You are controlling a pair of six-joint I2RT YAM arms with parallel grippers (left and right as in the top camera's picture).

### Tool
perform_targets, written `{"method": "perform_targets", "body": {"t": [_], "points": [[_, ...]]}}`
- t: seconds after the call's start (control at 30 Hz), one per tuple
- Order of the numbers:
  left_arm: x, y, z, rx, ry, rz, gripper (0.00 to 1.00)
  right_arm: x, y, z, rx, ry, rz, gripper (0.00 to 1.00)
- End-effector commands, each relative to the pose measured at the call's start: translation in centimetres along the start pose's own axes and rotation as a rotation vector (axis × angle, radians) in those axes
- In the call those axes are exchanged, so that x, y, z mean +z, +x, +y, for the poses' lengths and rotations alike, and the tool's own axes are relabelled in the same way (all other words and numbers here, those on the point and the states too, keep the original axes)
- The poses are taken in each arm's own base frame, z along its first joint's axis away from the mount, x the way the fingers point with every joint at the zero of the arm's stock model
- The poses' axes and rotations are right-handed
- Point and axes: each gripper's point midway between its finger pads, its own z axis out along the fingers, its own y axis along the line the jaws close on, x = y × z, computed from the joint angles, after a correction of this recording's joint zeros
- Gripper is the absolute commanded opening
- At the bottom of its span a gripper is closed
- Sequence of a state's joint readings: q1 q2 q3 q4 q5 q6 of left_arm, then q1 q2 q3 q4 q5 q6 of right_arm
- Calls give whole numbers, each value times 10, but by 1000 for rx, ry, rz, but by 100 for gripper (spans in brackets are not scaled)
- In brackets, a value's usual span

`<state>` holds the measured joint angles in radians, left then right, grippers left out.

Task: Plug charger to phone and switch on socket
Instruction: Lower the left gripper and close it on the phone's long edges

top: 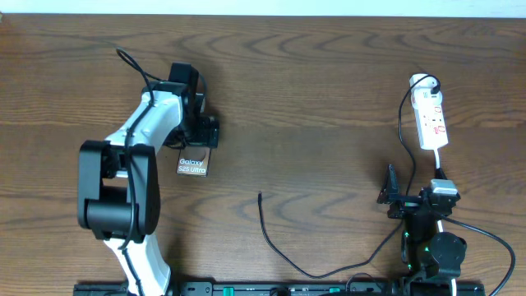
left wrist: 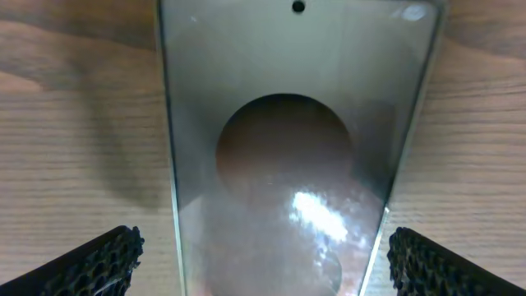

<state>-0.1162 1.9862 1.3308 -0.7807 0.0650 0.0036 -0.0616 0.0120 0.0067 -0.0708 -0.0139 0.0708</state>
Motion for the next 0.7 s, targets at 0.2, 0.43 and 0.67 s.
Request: {"method": "perform_targets", "body": {"t": [0.2,0.43,0.67], "points": [[19,8,-2,7,2,55,98,0,0,-1,-8,5,0,99],[19,8,-8,27,3,55,98,0,0,-1,-8,5,0,99],[19,3,-10,34,4,32,98,0,0,-1,-8,5,0,99]]}}
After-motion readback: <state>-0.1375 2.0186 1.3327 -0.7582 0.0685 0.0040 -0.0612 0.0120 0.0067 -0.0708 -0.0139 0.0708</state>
